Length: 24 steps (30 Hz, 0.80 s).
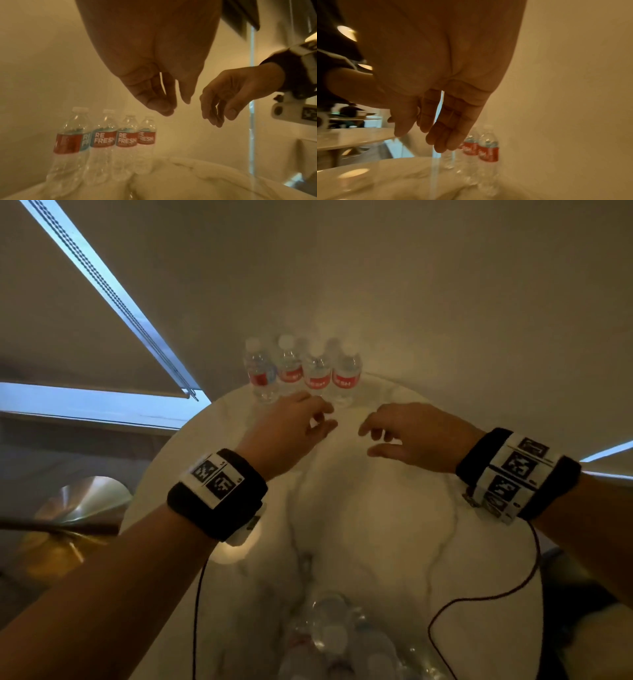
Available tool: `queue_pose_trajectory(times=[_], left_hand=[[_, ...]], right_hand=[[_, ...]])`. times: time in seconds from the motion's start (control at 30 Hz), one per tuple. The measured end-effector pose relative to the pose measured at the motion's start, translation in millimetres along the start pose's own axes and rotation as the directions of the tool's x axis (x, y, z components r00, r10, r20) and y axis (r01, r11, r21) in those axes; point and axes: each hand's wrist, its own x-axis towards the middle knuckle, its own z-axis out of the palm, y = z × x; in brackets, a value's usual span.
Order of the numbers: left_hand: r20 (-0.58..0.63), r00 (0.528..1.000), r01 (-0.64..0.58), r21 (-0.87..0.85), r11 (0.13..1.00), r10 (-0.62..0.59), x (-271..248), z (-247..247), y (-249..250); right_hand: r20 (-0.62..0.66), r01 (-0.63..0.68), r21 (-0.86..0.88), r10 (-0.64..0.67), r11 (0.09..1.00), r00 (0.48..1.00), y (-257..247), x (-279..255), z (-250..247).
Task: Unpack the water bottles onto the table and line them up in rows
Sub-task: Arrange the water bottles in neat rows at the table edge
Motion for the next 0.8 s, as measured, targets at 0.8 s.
queue_pose_trajectory(times=[0.8], left_hand=[[0.418, 0.903, -0.066, -0.089, 0.994, 0.097, -152, 33, 42]], right_hand=[[0.275, 0.197, -0.049, -0.177, 0.979, 0.945, -82, -115, 85]])
